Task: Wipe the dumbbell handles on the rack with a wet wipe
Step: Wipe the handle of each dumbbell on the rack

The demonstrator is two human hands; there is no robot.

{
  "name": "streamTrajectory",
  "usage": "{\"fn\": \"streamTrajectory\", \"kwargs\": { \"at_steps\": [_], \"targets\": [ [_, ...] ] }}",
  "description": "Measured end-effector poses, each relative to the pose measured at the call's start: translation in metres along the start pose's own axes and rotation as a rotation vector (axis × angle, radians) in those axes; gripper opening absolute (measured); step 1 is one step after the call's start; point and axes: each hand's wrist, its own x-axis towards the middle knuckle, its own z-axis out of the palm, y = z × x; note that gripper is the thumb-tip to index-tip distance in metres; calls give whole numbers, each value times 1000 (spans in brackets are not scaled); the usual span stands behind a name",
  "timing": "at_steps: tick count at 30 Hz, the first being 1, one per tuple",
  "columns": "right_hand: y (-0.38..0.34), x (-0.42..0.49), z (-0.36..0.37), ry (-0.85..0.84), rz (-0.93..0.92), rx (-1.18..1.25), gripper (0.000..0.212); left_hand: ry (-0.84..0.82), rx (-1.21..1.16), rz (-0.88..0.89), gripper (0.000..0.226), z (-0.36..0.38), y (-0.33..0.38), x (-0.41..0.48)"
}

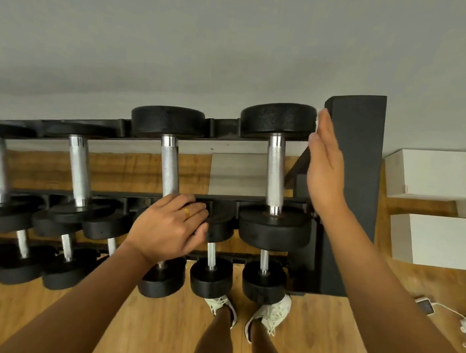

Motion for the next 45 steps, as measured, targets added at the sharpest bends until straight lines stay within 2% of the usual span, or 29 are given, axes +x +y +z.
{"fn": "streamTrajectory", "kwargs": {
  "at_steps": [6, 11, 15, 21, 26, 34, 40, 45],
  "targets": [
    [6, -7, -6, 160, -108, -14, 40, -24, -2, 22, 48, 0, 0, 2],
    [7, 5, -18, 243, 27, 153, 33, -188, -5, 90, 46, -4, -2, 6],
    [21, -10, -21, 309, 146, 246, 29, -333, 41, 324, 47, -8, -13, -10],
    [33, -12, -12, 218, 296, 368, 29, -154, 42, 313, 41, 3, -12, -20],
    [28, -5, 1, 236, 359, 511, 20, -130, 15, 315, 39, 3, -13, -22],
    [25, 3, 21, 221, 303, 501, 18, -98, 25, 328, 39, 6, -16, -24],
    [32, -3, 17, 137, 173, 278, 29, -84, 32, 332, 41, 6, -16, -23],
    [29, 8, 17, 183, 197, 295, 18, -85, 40, 330, 41, 7, -15, -22]
  ]
}}
